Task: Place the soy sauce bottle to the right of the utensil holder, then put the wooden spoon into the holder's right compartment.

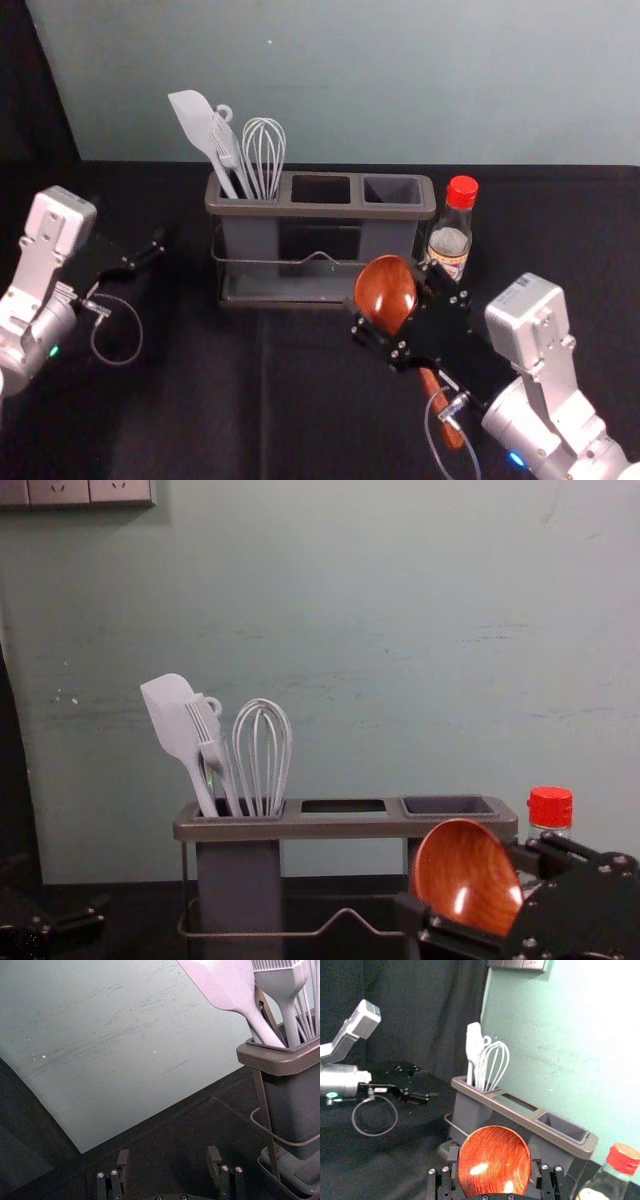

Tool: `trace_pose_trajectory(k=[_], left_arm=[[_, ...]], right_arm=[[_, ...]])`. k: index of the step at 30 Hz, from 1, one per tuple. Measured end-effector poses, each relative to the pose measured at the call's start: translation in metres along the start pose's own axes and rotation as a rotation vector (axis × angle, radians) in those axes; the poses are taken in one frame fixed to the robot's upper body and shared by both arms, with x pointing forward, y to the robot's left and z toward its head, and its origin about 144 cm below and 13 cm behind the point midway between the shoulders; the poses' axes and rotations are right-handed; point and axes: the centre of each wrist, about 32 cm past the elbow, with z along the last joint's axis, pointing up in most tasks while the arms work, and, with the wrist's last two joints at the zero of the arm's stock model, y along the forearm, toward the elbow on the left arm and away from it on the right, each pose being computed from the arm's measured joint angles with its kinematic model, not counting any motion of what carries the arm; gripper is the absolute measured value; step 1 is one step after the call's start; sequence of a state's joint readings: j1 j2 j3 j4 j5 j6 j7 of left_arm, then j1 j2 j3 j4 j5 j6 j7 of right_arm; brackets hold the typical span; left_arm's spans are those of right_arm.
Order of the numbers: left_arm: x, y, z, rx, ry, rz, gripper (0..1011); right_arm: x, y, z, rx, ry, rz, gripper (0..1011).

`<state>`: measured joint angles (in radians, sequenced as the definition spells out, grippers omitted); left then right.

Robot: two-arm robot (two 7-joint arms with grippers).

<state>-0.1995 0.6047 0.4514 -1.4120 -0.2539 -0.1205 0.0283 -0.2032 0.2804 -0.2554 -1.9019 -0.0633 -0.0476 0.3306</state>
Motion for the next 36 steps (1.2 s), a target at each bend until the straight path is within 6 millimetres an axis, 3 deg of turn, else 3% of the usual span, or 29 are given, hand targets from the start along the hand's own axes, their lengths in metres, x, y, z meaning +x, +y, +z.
trace_pose_trajectory(k=[32,36], left_arm=[[0.0,0.0,0.0,0.0,0.0,0.0,1000],[0.0,0.0,0.0,0.0,0.0,0.0,1000]], right_arm=[[-0.0027,-0.0016,-0.0023,0.013,0.003,-0.024,838],[0.0015,0.0062,0.0041,0.04,-0.006,-0.03,838]])
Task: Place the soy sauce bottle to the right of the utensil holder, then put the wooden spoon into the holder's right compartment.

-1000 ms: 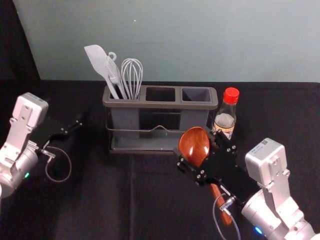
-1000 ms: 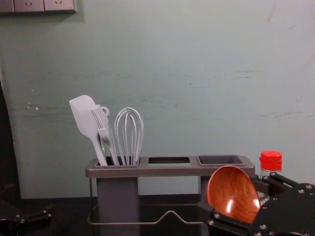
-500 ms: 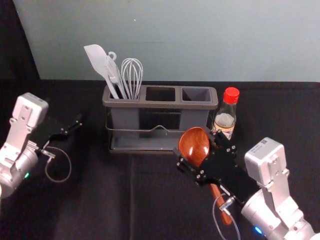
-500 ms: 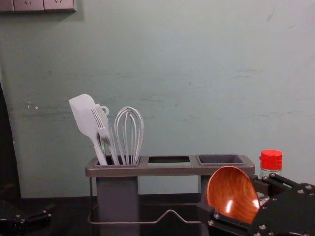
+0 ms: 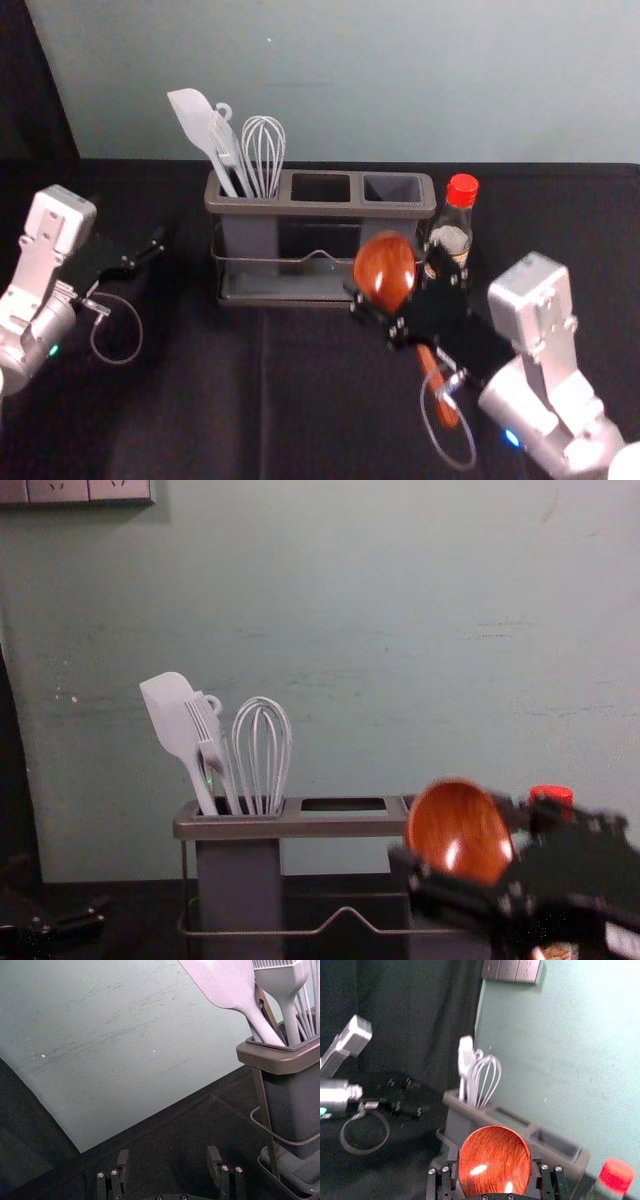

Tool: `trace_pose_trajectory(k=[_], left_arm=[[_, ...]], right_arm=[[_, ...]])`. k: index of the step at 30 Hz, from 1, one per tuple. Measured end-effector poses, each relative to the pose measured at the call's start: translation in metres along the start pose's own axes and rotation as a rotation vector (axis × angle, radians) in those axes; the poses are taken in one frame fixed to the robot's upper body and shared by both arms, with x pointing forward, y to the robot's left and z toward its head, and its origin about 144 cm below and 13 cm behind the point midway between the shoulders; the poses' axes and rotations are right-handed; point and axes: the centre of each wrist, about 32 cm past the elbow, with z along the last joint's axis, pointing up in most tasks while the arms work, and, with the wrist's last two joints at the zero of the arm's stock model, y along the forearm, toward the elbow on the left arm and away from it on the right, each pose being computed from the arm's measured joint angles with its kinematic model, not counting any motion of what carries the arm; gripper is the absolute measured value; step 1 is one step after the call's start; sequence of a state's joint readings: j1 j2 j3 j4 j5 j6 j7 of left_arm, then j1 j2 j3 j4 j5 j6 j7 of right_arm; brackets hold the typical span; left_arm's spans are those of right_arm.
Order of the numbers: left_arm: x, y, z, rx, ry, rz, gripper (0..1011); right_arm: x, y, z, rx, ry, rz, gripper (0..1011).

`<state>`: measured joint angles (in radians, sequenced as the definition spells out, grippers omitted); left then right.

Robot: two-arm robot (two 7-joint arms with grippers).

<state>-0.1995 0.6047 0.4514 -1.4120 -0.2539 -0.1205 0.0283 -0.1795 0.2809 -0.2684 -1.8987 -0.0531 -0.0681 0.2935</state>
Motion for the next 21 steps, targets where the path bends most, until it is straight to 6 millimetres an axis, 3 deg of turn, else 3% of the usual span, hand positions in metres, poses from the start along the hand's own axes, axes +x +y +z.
trace_pose_trajectory(k=[13,21], left_arm=[[0.0,0.0,0.0,0.0,0.0,0.0,1000],[0.0,0.0,0.0,0.0,0.0,0.0,1000]], right_arm=[[0.035,0.047,0.031,0.153,-0.037,-0.07,839],[0.05,0.07,0.04,0.215,-0.061,-0.093,838]])
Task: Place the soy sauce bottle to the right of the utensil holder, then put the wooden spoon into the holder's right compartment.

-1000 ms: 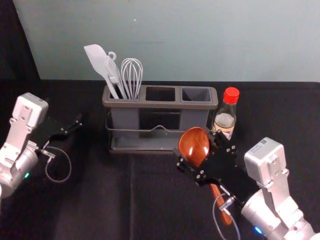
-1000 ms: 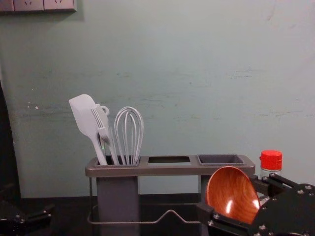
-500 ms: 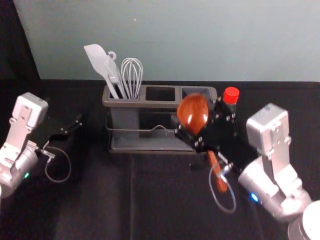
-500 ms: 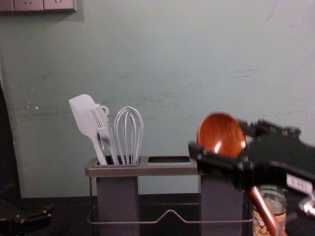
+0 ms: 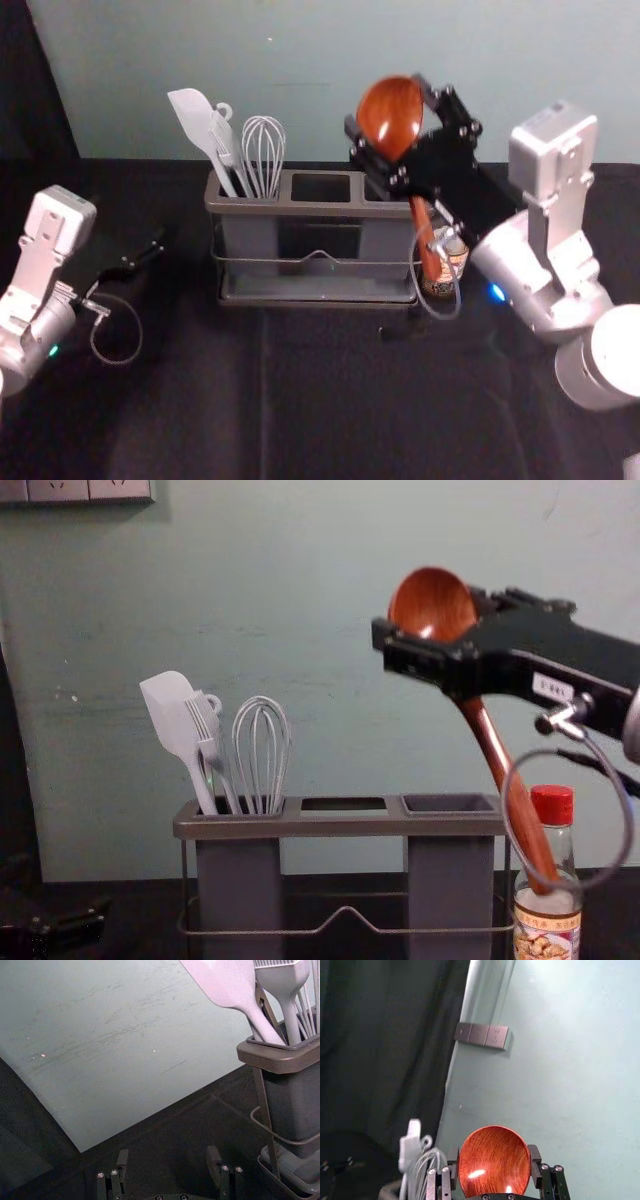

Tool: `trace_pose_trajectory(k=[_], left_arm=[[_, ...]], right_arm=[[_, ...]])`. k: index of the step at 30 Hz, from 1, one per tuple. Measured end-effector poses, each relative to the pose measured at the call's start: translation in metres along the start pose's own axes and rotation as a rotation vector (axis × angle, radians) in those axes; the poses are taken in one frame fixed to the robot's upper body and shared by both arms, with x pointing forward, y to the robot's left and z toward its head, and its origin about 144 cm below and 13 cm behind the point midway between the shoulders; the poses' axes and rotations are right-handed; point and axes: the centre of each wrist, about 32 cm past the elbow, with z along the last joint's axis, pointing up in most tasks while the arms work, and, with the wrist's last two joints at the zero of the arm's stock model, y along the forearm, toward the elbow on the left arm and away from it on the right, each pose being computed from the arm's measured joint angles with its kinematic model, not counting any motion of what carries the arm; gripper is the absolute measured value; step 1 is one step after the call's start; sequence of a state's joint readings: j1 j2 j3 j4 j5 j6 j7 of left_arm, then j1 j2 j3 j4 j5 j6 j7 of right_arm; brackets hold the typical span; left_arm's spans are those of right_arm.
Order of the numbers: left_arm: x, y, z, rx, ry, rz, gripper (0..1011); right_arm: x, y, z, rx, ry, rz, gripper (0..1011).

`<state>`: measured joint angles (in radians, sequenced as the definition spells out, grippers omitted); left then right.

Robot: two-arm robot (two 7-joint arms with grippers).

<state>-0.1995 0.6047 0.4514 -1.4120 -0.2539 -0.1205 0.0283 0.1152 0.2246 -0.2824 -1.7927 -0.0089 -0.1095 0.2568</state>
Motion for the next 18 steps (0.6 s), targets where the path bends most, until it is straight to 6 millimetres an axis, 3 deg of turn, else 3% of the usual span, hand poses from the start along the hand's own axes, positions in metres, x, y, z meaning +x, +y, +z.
trace_pose_trajectory(k=[18], left_arm=[[0.0,0.0,0.0,0.0,0.0,0.0,1000]], right_arm=[[0.008,0.05,-0.018,0.211,-0.009,-0.071,838]])
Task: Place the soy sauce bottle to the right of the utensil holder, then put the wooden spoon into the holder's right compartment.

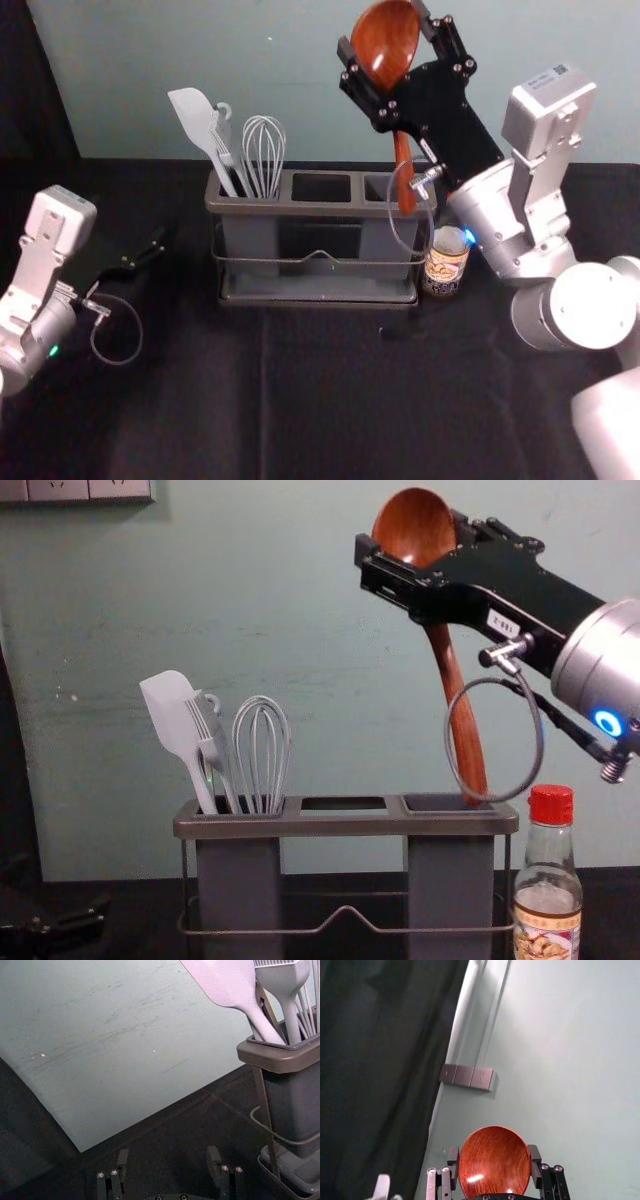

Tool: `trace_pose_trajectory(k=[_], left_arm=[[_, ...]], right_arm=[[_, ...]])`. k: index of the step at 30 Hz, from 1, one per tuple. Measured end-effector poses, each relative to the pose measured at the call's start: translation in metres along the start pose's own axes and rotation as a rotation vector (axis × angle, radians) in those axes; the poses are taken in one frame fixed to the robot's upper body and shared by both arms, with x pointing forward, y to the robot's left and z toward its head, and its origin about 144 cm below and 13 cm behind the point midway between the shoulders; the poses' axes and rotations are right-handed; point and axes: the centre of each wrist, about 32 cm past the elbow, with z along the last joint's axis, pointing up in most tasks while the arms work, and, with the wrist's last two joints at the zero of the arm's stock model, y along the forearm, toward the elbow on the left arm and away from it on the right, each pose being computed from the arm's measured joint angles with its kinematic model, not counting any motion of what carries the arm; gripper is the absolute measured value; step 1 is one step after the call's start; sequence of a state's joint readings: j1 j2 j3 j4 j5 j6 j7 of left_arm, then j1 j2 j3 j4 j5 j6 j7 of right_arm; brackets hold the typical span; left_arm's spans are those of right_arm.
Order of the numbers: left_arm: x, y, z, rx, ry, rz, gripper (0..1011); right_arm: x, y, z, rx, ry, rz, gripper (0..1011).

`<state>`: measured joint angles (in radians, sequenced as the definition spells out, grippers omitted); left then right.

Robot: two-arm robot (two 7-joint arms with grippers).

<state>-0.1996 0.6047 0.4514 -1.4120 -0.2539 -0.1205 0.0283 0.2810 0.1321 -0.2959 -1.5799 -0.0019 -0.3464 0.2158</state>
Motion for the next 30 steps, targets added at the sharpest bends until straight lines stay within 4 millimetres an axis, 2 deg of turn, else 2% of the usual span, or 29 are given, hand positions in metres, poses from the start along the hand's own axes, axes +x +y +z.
trace_pose_trajectory(k=[10,20,30], left_arm=[[0.0,0.0,0.0,0.0,0.0,0.0,1000],[0.0,0.0,0.0,0.0,0.0,0.0,1000],[0.0,0.0,0.0,0.0,0.0,0.0,1000]], right_arm=[[-0.003,0.008,-0.012,0.08,-0.011,-0.039,839],[-0.007,0.01,-0.041,0.185,-0.001,-0.096,838],[-0.014,0.007,-0.067,0.198,0.035,-0.093,838]])
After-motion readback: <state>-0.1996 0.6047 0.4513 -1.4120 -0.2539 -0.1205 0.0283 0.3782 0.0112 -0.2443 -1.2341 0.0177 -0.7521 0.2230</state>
